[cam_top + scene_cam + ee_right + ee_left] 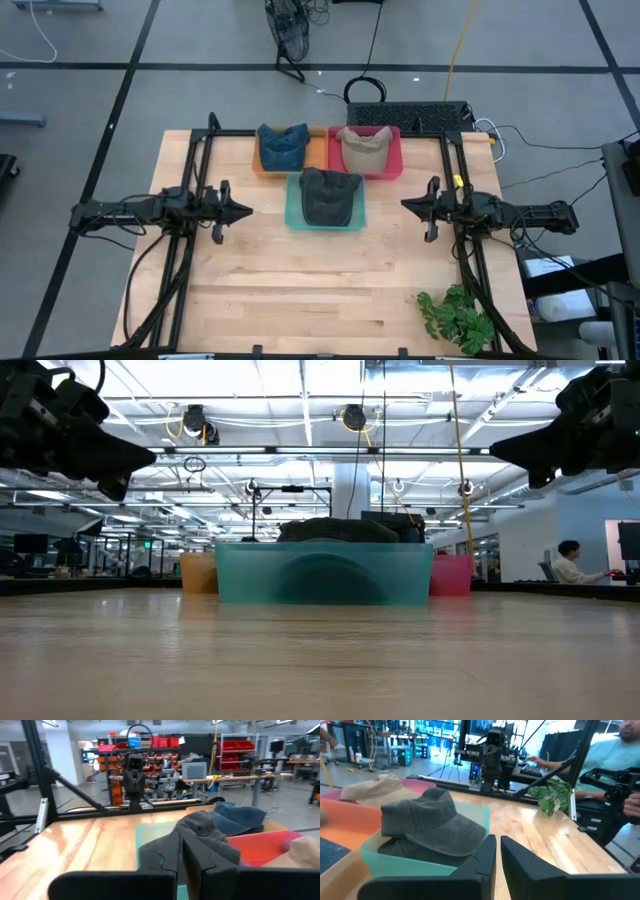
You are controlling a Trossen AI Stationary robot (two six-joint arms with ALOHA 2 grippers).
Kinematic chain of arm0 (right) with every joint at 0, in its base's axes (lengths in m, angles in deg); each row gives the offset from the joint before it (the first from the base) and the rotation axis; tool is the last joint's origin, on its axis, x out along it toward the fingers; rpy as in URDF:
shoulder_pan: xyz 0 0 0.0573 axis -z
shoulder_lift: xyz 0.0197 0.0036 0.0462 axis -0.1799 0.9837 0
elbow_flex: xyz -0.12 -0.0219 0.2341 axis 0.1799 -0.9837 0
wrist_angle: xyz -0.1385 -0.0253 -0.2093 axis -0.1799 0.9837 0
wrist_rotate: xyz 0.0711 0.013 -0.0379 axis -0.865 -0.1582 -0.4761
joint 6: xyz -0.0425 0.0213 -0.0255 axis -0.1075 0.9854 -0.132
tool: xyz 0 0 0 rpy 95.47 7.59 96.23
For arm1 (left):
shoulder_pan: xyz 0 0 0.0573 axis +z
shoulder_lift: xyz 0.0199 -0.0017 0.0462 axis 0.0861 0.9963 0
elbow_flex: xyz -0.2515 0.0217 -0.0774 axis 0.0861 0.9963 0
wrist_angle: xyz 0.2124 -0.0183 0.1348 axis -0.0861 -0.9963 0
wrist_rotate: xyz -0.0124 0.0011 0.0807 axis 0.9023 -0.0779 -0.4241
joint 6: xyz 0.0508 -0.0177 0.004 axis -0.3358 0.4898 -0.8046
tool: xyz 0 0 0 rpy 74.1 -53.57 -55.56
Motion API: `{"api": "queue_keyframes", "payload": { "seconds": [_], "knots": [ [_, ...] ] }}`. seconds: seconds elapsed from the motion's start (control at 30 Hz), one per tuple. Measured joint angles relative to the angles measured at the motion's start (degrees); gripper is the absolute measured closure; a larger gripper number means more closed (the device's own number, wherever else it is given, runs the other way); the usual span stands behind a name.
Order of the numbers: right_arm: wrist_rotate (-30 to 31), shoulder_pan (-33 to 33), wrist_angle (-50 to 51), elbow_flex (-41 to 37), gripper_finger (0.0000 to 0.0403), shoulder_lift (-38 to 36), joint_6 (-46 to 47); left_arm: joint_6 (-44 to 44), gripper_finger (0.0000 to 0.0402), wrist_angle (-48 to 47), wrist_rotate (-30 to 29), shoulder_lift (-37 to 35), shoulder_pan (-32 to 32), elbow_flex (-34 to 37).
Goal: Pick & Place hat
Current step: Return to Home Position
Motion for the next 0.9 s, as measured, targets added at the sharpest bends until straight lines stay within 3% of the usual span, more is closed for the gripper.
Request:
{"api": "queue_keyframes", "payload": {
  "seconds": [0.23,0.5,0.9],
  "knots": [
    [-1.24,0.01,2.17,0.00,0.0403,0.11,0.39,-2.12,0.0367,-0.15,0.90,-0.74,-0.04,-0.07],
    [-1.15,0.01,1.84,0.00,0.0403,0.16,-5.64,-12.39,0.0366,-0.20,0.78,-0.70,-0.04,-0.07],
    [-0.81,0.01,-1.88,0.00,0.0403,0.40,-6.22,-11.48,0.0366,-0.01,0.31,-0.70,-0.04,-0.04]
  ]
}}
